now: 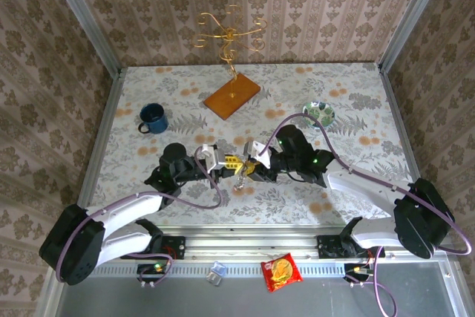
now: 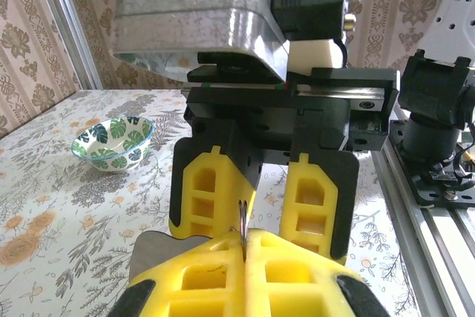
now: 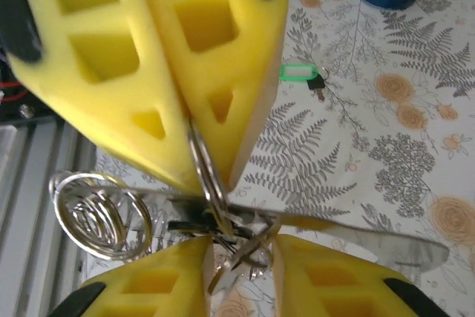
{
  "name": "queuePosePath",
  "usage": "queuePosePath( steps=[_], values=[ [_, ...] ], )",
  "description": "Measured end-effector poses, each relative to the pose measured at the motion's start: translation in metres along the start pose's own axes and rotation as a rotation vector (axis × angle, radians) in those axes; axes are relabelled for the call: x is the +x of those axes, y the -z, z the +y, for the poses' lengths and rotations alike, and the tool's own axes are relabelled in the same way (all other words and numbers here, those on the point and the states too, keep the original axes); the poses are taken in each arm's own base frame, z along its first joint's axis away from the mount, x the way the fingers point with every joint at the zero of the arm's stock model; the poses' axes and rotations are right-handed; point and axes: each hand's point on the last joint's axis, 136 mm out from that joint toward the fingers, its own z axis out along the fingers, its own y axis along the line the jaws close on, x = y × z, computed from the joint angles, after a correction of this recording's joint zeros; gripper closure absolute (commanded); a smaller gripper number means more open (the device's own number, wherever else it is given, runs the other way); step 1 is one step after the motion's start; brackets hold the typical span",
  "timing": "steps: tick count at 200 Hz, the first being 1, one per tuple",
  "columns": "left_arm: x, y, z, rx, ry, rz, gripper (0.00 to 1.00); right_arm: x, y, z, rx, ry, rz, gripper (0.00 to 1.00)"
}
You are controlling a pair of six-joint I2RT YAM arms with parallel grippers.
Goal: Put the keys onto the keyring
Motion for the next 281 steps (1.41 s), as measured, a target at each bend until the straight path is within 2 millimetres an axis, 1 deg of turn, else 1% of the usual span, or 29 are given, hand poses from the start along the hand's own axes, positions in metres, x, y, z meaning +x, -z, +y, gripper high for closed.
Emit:
queuePosePath(
  steps=[29, 73, 100, 124, 169, 205, 217, 232, 250, 266, 281],
  values=[
    [0.001, 0.001, 0.001, -0.015, -0.002, 0.009, 1.00, 0.005, 0.004, -0.002, 0.027, 0.012, 0.031, 0.86],
    [0.001, 0.002, 0.003, -0.025, -0.010, 0.011, 1.00, 0.001, 0.011, -0.004, 0.060, 0.049, 0.036, 1.00],
    [0.004, 0.002, 0.002, -0.023, 0.002, 0.023, 1.00, 0.001, 0.013, -0.005, 0.076, 0.059, 0.042, 1.00],
    [0.008, 0.002, 0.003, -0.024, 0.011, 0.038, 1.00, -0.001, 0.017, -0.010, 0.119, 0.083, 0.048, 1.00],
    [0.009, 0.004, 0.003, -0.031, 0.013, 0.047, 1.00, -0.012, 0.032, -0.018, 0.210, 0.150, 0.044, 1.00],
    [0.009, 0.004, 0.004, -0.040, 0.005, 0.047, 1.00, -0.019, 0.038, -0.019, 0.232, 0.188, 0.049, 1.00],
    [0.009, 0.004, 0.005, -0.042, 0.004, 0.048, 0.94, -0.019, 0.038, -0.019, 0.233, 0.195, 0.054, 1.00],
    [0.009, 0.004, 0.006, -0.047, 0.000, 0.049, 0.80, -0.020, 0.039, -0.018, 0.235, 0.201, 0.059, 1.00],
    [0.009, 0.004, 0.007, -0.051, -0.010, 0.050, 0.66, -0.021, 0.041, -0.019, 0.242, 0.204, 0.061, 1.00],
    [0.009, 0.004, 0.008, -0.060, -0.012, 0.050, 0.58, -0.020, 0.042, -0.018, 0.244, 0.203, 0.069, 1.00],
    [0.006, 0.005, 0.009, -0.073, -0.025, 0.044, 0.52, -0.020, 0.045, -0.019, 0.250, 0.205, 0.074, 1.00]
  ],
)
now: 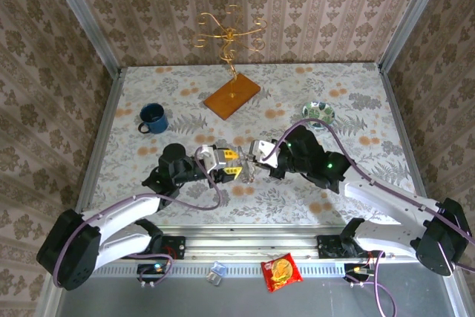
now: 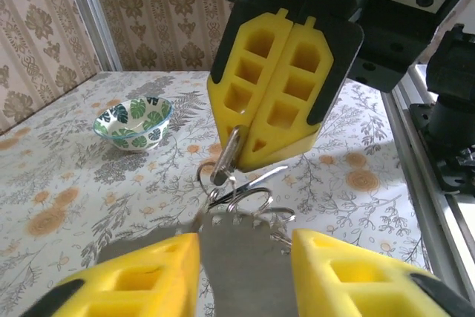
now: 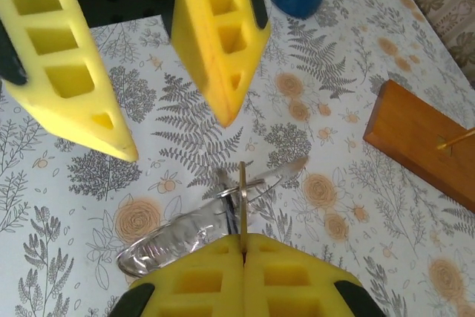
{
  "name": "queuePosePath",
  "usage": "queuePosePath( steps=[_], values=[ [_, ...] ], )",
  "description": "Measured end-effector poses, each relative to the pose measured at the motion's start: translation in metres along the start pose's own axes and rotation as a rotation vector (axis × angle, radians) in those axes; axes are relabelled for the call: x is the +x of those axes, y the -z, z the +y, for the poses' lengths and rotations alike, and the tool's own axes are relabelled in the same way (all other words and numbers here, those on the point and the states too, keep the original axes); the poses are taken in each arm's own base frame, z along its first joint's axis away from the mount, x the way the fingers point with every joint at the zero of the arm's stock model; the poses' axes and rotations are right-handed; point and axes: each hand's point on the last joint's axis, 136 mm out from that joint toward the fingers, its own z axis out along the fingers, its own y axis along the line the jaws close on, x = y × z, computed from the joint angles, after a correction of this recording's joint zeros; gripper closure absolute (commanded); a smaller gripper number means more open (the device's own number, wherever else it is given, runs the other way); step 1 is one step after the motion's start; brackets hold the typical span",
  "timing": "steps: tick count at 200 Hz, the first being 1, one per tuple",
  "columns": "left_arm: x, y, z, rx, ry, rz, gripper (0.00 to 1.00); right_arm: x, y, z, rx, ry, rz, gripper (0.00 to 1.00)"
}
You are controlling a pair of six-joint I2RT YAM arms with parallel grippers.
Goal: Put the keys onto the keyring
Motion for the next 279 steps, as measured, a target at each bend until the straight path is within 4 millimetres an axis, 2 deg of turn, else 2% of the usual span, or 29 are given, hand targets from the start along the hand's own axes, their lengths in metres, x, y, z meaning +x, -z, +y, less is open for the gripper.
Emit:
queuePosePath(
  steps=[24, 56, 93, 135, 155, 175, 209, 235, 259, 279],
  values=[
    [-0.009, 0.005, 0.005, -0.040, -0.024, -0.022, 0.49, -0.002, 0.003, -0.003, 0.011, 0.009, 0.006, 1.00],
    [-0.017, 0.020, 0.019, -0.175, -0.062, -0.050, 0.44, -0.014, 0.006, -0.006, 0.018, 0.023, -0.013, 1.00],
    [-0.022, 0.051, 0.050, -0.432, -0.084, -0.073, 0.39, -0.038, 0.001, 0.000, -0.010, 0.052, -0.047, 1.00],
    [-0.050, 0.108, 0.086, -0.769, -0.100, -0.154, 0.38, -0.068, -0.027, 0.014, -0.057, 0.053, -0.111, 1.00],
    [-0.063, 0.135, 0.096, -0.903, -0.095, -0.203, 0.38, -0.079, -0.048, 0.016, -0.066, 0.029, -0.140, 1.00],
    [-0.066, 0.154, 0.101, -0.992, -0.074, -0.218, 0.38, -0.086, -0.071, 0.016, -0.066, -0.003, -0.165, 1.00],
    [-0.053, 0.163, 0.106, -1.043, -0.024, -0.179, 0.38, -0.071, -0.094, 0.015, -0.071, -0.061, -0.135, 1.00],
    [-0.040, 0.161, 0.110, -1.049, 0.015, -0.139, 0.38, -0.055, -0.094, -0.005, -0.029, -0.103, -0.103, 1.00],
    [-0.026, 0.158, 0.114, -1.051, 0.047, -0.096, 0.38, -0.021, -0.094, -0.023, 0.009, -0.136, -0.022, 1.00],
    [-0.019, 0.154, 0.117, -1.045, 0.068, -0.070, 0.38, 0.012, -0.092, -0.029, 0.017, -0.139, 0.067, 1.00]
  ],
)
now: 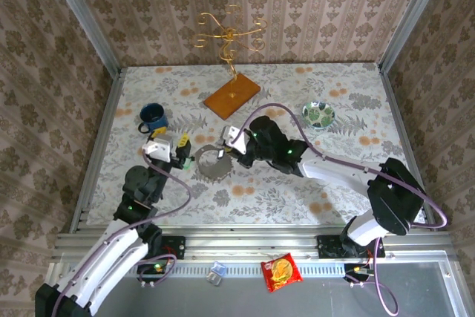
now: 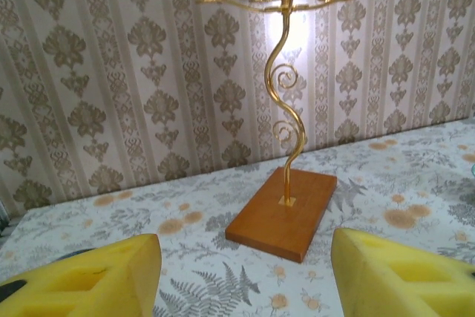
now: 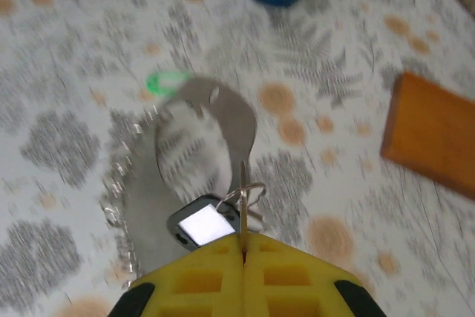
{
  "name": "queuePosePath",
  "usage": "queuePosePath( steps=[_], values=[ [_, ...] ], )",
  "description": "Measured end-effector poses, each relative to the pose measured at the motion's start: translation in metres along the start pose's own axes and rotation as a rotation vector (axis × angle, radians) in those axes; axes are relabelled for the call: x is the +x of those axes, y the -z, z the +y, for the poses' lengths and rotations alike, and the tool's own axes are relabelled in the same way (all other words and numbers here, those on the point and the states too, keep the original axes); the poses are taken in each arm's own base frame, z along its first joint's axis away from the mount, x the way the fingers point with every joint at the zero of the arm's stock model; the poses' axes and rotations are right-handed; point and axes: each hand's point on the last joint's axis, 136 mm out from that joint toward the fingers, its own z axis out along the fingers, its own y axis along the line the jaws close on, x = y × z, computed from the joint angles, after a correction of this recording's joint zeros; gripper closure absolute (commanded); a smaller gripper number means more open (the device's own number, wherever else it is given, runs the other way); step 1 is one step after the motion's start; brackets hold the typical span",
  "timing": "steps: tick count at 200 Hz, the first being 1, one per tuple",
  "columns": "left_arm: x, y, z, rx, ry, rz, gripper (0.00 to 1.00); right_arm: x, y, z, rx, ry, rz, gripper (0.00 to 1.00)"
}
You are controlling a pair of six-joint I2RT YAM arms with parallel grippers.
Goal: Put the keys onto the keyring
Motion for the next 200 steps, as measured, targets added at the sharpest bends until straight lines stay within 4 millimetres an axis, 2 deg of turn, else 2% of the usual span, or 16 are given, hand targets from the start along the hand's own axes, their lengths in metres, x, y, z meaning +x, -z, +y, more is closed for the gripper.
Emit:
queuePosePath(
  steps=[32, 73, 122, 130, 143, 157, 183, 200],
  values=[
    [0.007, -0.006, -0.002, 0.006, 0.007, 0.035, 0.39, 0.048, 0.003, -0.006, 0.008, 0.083, 0.153, 1.00],
    [0.019, -0.013, -0.004, 0.008, 0.006, 0.084, 0.39, 0.092, 0.004, -0.003, -0.006, 0.234, 0.328, 1.00],
    [0.024, -0.018, -0.003, 0.004, 0.001, 0.116, 0.39, 0.151, -0.003, 0.001, -0.048, 0.316, 0.559, 1.00],
    [0.025, -0.019, -0.004, 0.005, 0.000, 0.121, 0.40, 0.159, -0.002, 0.001, -0.052, 0.326, 0.590, 0.93],
    [0.026, -0.019, -0.004, 0.006, -0.001, 0.128, 0.39, 0.166, -0.001, 0.000, -0.053, 0.336, 0.625, 0.71],
    [0.027, -0.019, -0.004, 0.007, -0.002, 0.135, 0.39, 0.166, -0.001, -0.003, -0.043, 0.338, 0.637, 0.57],
    [0.028, -0.019, -0.004, 0.009, -0.003, 0.144, 0.39, 0.154, 0.001, -0.011, -0.008, 0.284, 0.601, 0.46],
    [0.029, -0.018, -0.005, 0.012, -0.004, 0.148, 0.39, 0.139, 0.008, -0.016, 0.025, 0.209, 0.549, 0.44]
  ],
)
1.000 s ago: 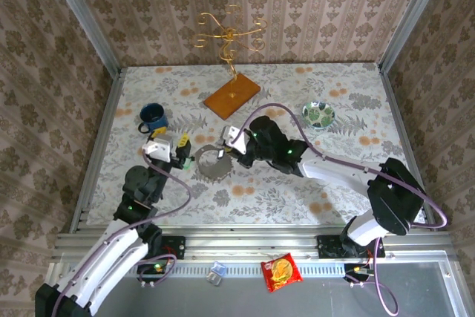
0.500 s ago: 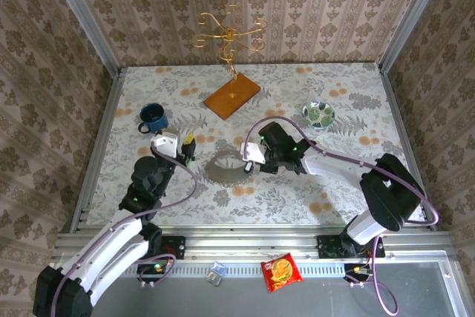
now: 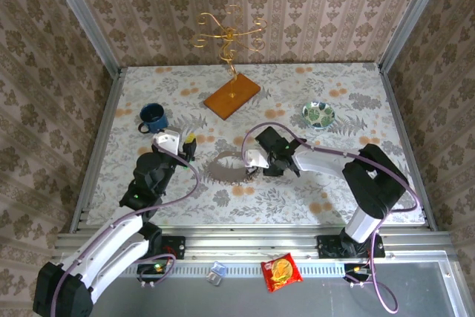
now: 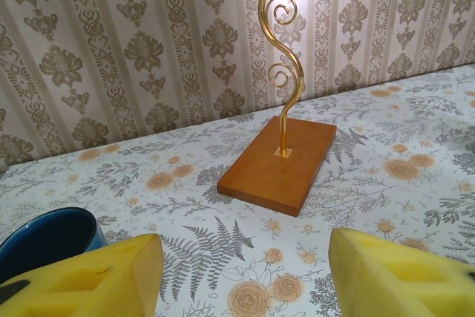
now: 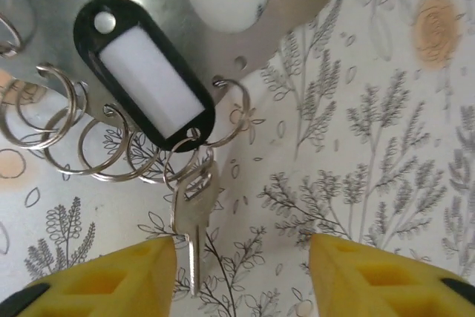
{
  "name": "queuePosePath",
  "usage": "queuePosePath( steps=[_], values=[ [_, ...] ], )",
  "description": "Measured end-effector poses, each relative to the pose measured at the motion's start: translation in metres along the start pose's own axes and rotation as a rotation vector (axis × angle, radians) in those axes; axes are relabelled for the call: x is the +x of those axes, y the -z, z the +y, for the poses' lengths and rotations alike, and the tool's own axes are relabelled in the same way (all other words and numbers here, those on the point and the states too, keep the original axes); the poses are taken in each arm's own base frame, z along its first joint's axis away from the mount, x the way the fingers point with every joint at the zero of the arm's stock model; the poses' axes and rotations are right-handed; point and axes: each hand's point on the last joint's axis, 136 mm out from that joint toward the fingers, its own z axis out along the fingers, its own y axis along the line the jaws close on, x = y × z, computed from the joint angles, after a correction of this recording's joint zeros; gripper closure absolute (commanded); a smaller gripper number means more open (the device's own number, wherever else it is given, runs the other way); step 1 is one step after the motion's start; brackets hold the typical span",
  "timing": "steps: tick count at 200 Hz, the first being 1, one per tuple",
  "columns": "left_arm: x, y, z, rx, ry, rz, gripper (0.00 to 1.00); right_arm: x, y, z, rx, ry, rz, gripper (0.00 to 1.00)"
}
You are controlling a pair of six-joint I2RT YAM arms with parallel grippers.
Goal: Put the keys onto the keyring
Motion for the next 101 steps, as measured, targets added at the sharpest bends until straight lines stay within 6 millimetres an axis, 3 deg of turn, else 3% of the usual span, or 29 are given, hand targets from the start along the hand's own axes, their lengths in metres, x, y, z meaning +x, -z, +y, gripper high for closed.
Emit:
queuePosePath(
  steps=[35, 66, 101],
  values=[
    [0.002, 0.000, -0.004, 0.021, 0.002, 0.007, 0.39, -0.024, 0.023, -0.012, 0.003, -0.207, -0.115, 0.46],
    [0.011, -0.001, -0.009, 0.050, 0.015, 0.057, 0.39, -0.038, 0.027, -0.010, -0.053, -0.483, -0.178, 0.51],
    [0.025, -0.005, -0.020, 0.107, 0.063, 0.132, 0.39, -0.041, 0.033, -0.007, -0.100, -0.850, -0.201, 0.59]
  ],
)
